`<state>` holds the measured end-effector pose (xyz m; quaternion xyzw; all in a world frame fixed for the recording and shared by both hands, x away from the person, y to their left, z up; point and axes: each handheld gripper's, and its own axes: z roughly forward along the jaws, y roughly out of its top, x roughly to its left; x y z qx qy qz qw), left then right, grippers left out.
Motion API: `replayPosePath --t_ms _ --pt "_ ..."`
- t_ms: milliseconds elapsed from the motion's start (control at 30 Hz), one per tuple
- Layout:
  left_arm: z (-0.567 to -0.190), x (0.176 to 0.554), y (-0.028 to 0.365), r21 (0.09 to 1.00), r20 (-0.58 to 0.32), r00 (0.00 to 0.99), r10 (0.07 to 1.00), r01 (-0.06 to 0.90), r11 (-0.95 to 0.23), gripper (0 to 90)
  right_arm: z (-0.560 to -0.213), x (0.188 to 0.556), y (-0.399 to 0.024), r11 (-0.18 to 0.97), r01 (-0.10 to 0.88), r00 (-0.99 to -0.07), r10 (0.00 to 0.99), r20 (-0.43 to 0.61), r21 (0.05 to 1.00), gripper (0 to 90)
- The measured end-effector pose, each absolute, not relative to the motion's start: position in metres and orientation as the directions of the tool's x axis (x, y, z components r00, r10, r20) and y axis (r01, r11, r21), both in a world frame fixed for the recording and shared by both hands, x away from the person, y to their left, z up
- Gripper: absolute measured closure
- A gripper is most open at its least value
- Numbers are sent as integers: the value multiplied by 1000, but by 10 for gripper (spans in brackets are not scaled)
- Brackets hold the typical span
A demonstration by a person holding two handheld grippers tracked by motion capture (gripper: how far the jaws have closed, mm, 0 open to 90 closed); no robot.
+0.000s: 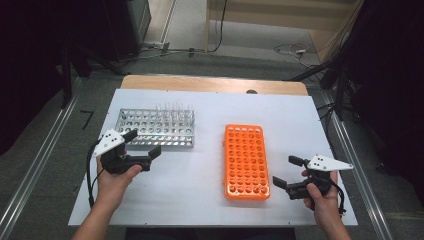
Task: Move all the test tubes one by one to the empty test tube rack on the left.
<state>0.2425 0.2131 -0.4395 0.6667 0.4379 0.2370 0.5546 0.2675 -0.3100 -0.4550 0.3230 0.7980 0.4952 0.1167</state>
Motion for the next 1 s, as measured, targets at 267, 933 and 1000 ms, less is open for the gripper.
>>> replayPosePath --t_ms 267,933,1000 --pt "-445 215 210 955 -165 538 826 298 -4 0 -457 269 -313 298 403 -755 643 130 865 0" --pt "-459 187 236 961 -162 538 827 278 8 0 -469 275 -330 276 427 -712 690 132 861 0" --pt "-459 187 236 960 -163 540 826 279 7 0 -469 276 -330 272 426 -711 690 134 863 0"
